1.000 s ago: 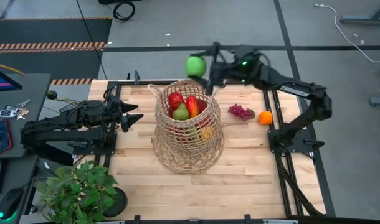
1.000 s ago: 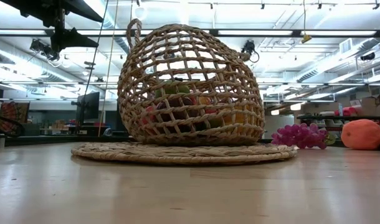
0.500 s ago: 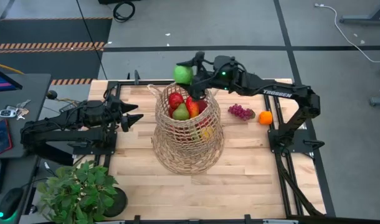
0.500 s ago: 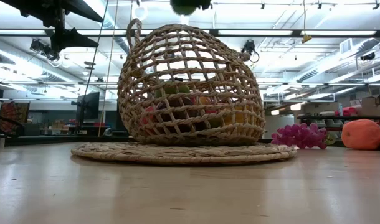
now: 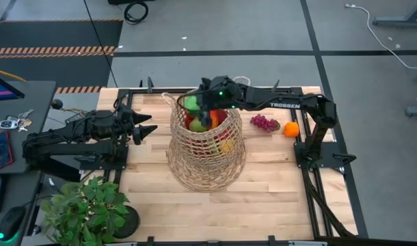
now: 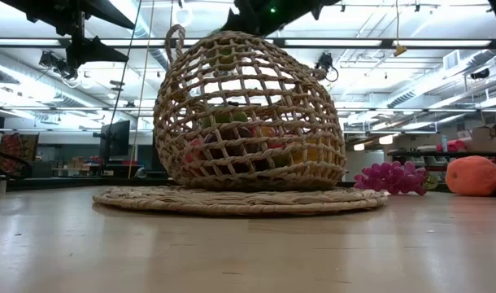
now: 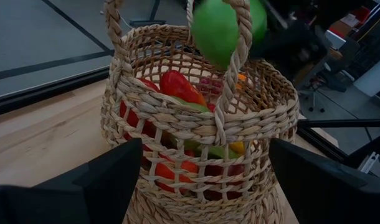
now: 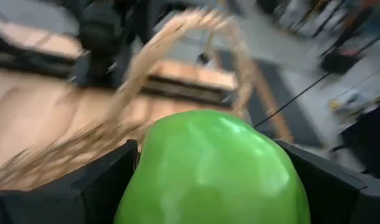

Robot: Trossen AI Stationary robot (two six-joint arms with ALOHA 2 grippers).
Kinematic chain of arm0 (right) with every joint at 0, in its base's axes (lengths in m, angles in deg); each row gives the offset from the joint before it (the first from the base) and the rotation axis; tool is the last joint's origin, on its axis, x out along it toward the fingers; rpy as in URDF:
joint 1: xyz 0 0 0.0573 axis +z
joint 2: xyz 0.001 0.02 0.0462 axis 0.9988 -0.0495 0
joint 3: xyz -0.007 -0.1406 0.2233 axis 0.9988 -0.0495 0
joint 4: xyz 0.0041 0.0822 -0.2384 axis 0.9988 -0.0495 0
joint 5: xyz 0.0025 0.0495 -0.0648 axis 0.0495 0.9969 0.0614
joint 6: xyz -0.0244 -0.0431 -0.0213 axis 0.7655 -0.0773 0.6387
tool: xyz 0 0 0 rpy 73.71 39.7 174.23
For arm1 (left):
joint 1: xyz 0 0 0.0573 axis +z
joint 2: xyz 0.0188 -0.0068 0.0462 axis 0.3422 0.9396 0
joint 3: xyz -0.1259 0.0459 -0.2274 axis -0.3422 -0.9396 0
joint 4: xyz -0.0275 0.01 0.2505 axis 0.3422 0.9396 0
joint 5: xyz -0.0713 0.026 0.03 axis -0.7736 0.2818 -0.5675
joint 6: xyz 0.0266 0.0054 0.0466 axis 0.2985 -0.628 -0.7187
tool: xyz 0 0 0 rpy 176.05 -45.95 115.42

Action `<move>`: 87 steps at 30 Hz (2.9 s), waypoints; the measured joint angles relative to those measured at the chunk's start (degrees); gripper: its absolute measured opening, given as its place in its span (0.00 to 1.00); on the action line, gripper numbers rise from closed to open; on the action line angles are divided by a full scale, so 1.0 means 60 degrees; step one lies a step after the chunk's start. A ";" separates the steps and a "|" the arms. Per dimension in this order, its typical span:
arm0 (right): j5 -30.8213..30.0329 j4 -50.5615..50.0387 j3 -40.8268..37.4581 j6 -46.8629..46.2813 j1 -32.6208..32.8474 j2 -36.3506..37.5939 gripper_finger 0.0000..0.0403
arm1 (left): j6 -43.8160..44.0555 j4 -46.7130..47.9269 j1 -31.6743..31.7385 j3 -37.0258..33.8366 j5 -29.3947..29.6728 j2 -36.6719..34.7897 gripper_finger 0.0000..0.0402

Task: Build produce basket
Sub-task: Put the green apple into the brown basket, then put the orange into the brown basket

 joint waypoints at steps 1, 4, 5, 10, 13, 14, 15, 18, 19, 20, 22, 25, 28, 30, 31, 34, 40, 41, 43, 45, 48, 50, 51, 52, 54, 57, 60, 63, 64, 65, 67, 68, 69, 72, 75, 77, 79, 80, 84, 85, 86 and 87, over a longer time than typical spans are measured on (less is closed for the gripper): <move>0.0127 -0.0318 0.0000 -0.0119 0.0023 0.0000 0.90 | 0.0000 0.0000 -0.0001 0.0000 0.0000 0.0001 0.89; 0.0521 -0.0987 0.0007 -0.0608 0.0036 -0.0021 0.90 | 0.0000 0.0000 0.0001 0.0000 0.0000 0.0002 0.89; 0.0633 -0.1292 0.0007 -0.0770 0.0028 -0.0021 0.90 | 0.0000 0.0003 0.0002 0.0000 0.0003 0.0002 0.89; 0.0181 -0.1735 -0.0144 -0.0983 -0.0153 -0.0032 0.90 | 0.0000 -0.0004 -0.0002 0.0000 0.0000 -0.0002 0.89; -0.0060 -0.1691 -0.0146 -0.0973 -0.0336 -0.0032 0.91 | 0.0000 -0.0004 -0.0002 0.0000 0.0004 -0.0002 0.89; -0.0072 -0.1721 -0.0146 -0.0967 -0.0407 -0.0032 0.92 | 0.0000 0.0000 -0.0001 0.0000 0.0004 -0.0002 0.89; -0.0021 -0.1740 -0.0153 -0.0980 -0.0480 -0.0032 0.93 | 0.0000 0.0000 -0.0002 0.0000 0.0004 -0.0002 0.89; 0.0203 -0.1556 -0.0160 -0.1521 -0.0692 -0.0033 0.98 | 0.0000 0.0000 -0.0001 0.0000 0.0001 -0.0002 0.89; 0.0289 -0.1534 -0.0160 -0.1741 -0.0766 -0.0017 0.98 | 0.0000 0.0000 -0.0001 0.0000 0.0004 -0.0002 0.89; 0.0337 -0.1522 -0.0160 -0.1886 -0.0825 -0.0008 0.98 | 0.0002 -0.0003 0.0000 0.0000 0.0004 -0.0002 0.89; 0.0346 -0.1460 -0.0160 -0.2016 -0.0885 -0.0007 0.98 | 0.0000 0.0000 -0.0001 0.0000 0.0000 -0.0002 0.89; 0.0356 -0.1566 -0.0006 -0.2041 -0.0893 -0.0004 0.99 | 0.0000 -0.0003 -0.0002 0.0000 0.0000 -0.0002 0.89; 0.0356 -0.2250 0.0669 -0.2142 -0.0825 0.0135 0.98 | 0.0000 -0.0004 0.0002 0.0000 0.0001 -0.0002 0.89; 0.0321 -0.2654 0.1072 -0.2169 -0.0813 0.0312 0.98 | 0.0000 0.0004 0.0000 0.0000 0.0004 0.0001 0.89; 0.0289 -0.2795 0.1204 -0.2161 -0.0822 0.0368 0.97 | 0.0000 -0.0005 -0.0001 0.0000 0.0003 -0.0002 0.89; 0.0800 -0.3779 0.1256 -0.2508 -0.1057 0.0348 0.97 | 0.0000 -0.0002 0.0000 0.0000 0.0004 -0.0002 0.89; 0.1435 -0.5590 0.1231 -0.3308 -0.1408 0.0288 0.99 | 0.0000 0.0007 0.0000 0.0000 0.0000 -0.0002 0.89; 0.1471 -0.5621 0.1231 -0.3407 -0.1439 0.0288 0.99 | 0.0000 -0.0007 -0.0001 0.0000 0.0000 -0.0002 0.89; 0.1569 -0.5690 0.1231 -0.3602 -0.1512 0.0358 0.99 | 0.0000 0.0010 0.0000 0.0000 0.0002 -0.0002 0.89; 0.1905 -0.6039 0.1238 -0.3762 -0.1551 0.0423 0.99 | 0.0000 -0.0008 0.0002 0.0000 0.0000 -0.0002 0.89; 0.2125 -0.6932 0.1231 -0.3952 -0.1561 0.0399 0.99 | 0.0000 -0.0005 0.0000 0.0000 0.0002 -0.0002 0.89; 0.2077 -0.7250 0.1231 -0.3872 -0.1499 0.0414 0.99 | 0.0000 0.0002 0.0000 0.0000 0.0000 -0.0002 0.89; 0.2102 -0.7389 0.1231 -0.3812 -0.1481 0.0476 0.99 | 0.0000 -0.0004 -0.0001 0.0000 0.0001 -0.0002 0.89; 0.2105 -0.7511 0.1231 -0.3804 -0.1433 0.0558 0.99 | 0.0000 0.0001 0.0001 0.0000 0.0001 -0.0002 0.89; 0.2105 -0.7603 0.1231 -0.3801 -0.1369 0.0809 0.99 | 0.0000 -0.0004 -0.0002 0.0000 0.0003 0.0002 0.89; 0.2044 -0.7696 0.1231 -0.3877 -0.1246 0.1389 0.99 | 0.0000 -0.0002 0.0000 0.0000 0.0002 -0.0002 0.89; 0.1780 -0.7891 0.1232 -0.3880 -0.1076 0.2176 0.98 | 0.0000 0.0000 0.0001 0.0000 0.0002 -0.0002 0.89; 0.1536 -0.8851 0.1235 -0.3952 -0.0888 0.2883 0.97 | 0.0000 0.0003 0.0002 0.0000 0.0000 -0.0002 0.89; 0.1540 -0.9330 0.1235 -0.3989 -0.0838 0.3059 0.97 | 0.0000 0.0000 0.0001 0.0000 0.0000 -0.0002 0.89; 0.1540 -0.9866 0.1234 -0.4020 -0.0791 0.3205 0.97 | 0.0000 -0.0002 0.0000 0.0000 0.0001 -0.0002 0.89; 0.1529 -1.0817 0.1040 -0.4085 -0.0723 0.3514 0.96 | 0.0000 0.0001 0.0000 0.0000 0.0001 -0.0002 0.89; 0.1518 -1.1225 0.0869 -0.4162 -0.0714 0.3675 0.96 | 0.0000 -0.0004 0.0000 0.0000 0.0001 -0.0002 0.89; 0.1487 -1.1521 0.0649 -0.4263 -0.0714 0.3829 0.96 | 0.0000 0.0002 -0.0001 0.0000 0.0001 -0.0002 0.89; 0.1105 -1.1970 -0.0255 -0.4545 -0.0714 0.4301 0.96 | 0.0000 0.0000 0.0001 0.0000 0.0000 -0.0002 0.89; 0.0430 -1.2014 -0.1306 -0.4533 -0.0812 0.4749 0.97 | 0.0000 0.0000 -0.0001 0.0000 0.0000 -0.0002 0.89; 0.0043 -1.2003 -0.2027 -0.4536 -0.0984 0.4927 0.97 | 0.0000 0.0000 0.0002 0.0000 0.0002 -0.0002 0.89; -0.0327 -1.1926 -0.2779 -0.4616 -0.1315 0.4993 0.97 | 0.0000 0.0000 0.0000 0.0000 0.0001 -0.0002 0.89; -0.0427 -1.1878 -0.3153 -0.4801 -0.1549 0.5008 0.97 | 0.0000 0.0000 -0.0001 0.0000 0.0001 -0.0002 0.89; -0.0127 -1.1265 -0.4721 -0.5827 -0.2588 0.5202 0.97 | 0.0000 0.0000 -0.0002 0.0000 0.0000 -0.0002 0.89; -0.0066 -1.1022 -0.5089 -0.6162 -0.2773 0.5325 0.97 | 0.0000 -0.0001 -0.0001 0.0000 0.0001 -0.0002 0.89; -0.0028 -1.0818 -0.5417 -0.6489 -0.2928 0.5471 0.96 | 0.0000 0.0000 0.0000 0.0000 0.0000 0.0001 0.89; -0.0086 -1.0675 -0.5724 -0.6831 -0.3091 0.5617 0.96 | 0.0000 0.0004 -0.0001 0.0000 0.0001 -0.0001 0.89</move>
